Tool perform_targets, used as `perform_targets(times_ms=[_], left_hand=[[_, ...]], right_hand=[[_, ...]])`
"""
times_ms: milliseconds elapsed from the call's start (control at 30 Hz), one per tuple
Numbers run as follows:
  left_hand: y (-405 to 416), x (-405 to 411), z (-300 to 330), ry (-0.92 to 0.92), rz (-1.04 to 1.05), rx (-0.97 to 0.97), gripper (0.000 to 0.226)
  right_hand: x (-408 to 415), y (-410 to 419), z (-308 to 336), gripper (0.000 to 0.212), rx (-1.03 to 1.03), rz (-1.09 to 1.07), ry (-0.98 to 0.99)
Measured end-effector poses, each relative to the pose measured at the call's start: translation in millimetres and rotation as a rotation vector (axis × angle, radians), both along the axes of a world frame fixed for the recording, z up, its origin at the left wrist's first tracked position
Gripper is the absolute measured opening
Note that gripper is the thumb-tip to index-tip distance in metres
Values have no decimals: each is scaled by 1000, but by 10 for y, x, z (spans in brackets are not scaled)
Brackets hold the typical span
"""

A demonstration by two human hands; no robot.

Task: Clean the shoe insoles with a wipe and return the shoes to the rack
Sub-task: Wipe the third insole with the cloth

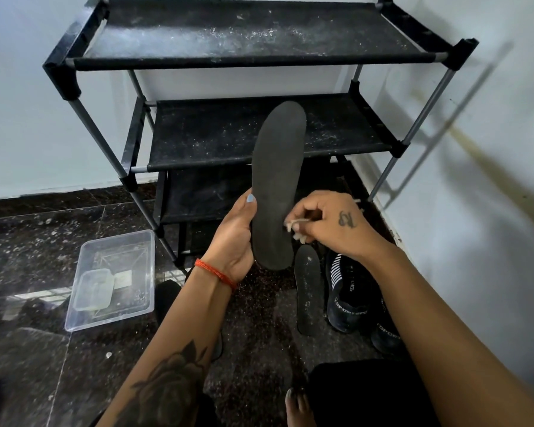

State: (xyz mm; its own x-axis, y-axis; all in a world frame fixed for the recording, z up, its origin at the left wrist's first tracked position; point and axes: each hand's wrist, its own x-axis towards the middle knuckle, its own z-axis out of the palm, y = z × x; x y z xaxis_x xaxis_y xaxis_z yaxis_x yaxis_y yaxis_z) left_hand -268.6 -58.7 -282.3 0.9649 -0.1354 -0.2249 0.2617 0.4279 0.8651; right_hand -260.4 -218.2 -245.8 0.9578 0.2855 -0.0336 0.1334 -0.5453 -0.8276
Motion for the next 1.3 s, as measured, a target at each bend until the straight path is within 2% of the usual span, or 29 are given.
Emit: perform_targets(times_ms=[67,133,233,300,400,500,600,700,800,933,1033,1133,1200,1300], left_hand=[[-2,2,2,6,9,9,35],[-9,1,2,11,21,24,36],[-7,0,-1,19,35,44,38],[-11,-9,8,21,34,58,38],[-12,-16,28,28,30,53,37],[-9,-17,32,20,19,45,37],[-10,-12,9,13,17,37,37],[-6,-7,1,14,19,35,35],[9,0,3,18,32,22,34],[8,7,-2,37,67,48,36],[-6,11,9,28,88,84,34],[-11,17,9,24,98,62,30],[-13,12,13,31,104,57,31],[-11,12,4,36,115,45,36]], right_hand=[[-38,-46,47,16,-39,100,164],[-42,-86,86,18,17,70,249],[13,-123,118,24,297,-134,218],[25,-111,114,28,439,-195,183],[15,-39,73,25,520,-206,173],[5,24,28,10,443,-210,169],[14,43,-20,20,204,-216,33],[-7,71,-4,21,147,-155,13],[-28,56,17,22,99,-69,73],[-79,-47,73,19,11,141,332],[-82,-133,114,16,68,152,399],[-26,-140,87,15,221,-56,250],[-4,-86,37,17,217,-112,147],[-32,14,-7,19,135,-55,122]])
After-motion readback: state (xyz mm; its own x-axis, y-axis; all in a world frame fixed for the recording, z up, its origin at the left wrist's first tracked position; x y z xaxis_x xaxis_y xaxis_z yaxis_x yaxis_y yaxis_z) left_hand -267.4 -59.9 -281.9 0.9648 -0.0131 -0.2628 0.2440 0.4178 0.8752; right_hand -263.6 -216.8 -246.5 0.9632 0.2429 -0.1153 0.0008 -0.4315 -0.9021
